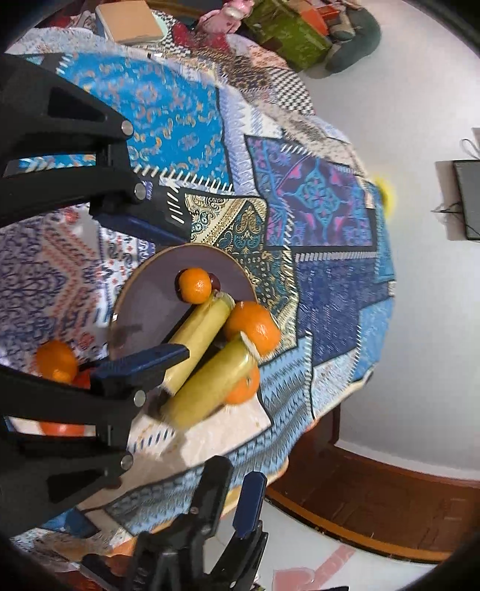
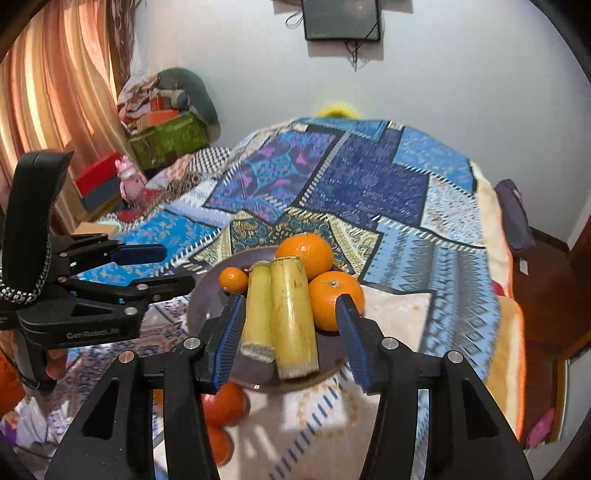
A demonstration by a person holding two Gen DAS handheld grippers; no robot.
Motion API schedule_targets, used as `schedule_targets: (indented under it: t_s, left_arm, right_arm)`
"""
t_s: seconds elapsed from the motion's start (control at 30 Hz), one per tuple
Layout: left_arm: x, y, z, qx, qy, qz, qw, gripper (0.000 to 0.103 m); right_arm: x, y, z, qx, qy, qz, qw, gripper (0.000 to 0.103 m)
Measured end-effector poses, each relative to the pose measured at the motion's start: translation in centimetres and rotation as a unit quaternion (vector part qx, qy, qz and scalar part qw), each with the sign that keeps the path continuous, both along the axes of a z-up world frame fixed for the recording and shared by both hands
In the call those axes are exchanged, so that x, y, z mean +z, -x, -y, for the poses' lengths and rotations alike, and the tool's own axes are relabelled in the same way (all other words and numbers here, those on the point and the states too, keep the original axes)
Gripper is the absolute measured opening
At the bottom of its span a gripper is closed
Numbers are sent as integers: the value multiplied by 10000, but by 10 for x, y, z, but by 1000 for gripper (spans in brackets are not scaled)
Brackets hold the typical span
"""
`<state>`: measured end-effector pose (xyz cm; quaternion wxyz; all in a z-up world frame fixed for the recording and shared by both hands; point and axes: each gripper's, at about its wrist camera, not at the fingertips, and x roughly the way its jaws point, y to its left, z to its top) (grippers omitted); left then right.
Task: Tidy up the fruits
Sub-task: 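Withdraw both tools and move them toward the red tomatoes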
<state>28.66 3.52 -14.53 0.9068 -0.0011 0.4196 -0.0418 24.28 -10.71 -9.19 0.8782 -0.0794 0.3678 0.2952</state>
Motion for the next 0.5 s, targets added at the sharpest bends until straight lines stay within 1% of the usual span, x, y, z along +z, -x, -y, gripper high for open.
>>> schedule_targets:
  t_s: [0.07, 0.13, 0.2, 0.27, 0.37, 0.5]
  left_arm:
    - [10, 18, 2, -65, -30, 131, 9999, 60]
    - [16, 33, 4, -82, -32, 194, 9998, 61]
    - [19, 47, 5, -114, 16, 196, 9997, 61]
    - [18, 61, 5, -145, 90, 151, 9997, 61]
    - [12, 76, 4, -159, 165, 54, 9997, 62]
    - [-4, 92, 1, -138, 272, -159, 9994, 62]
  right_arm:
    - [7, 12, 5, -48, -32, 64, 10000, 48]
    - [11, 23, 9, -93, -33, 144, 9998, 49]
    - [12, 35, 11, -121, -5, 184, 9998, 54]
    - [9, 47, 11, -122, 41, 209, 9997, 55]
    - [-2, 61, 7, -55, 102, 88, 9999, 56]
    - [-26, 78, -1, -4, 176, -166, 9997, 56]
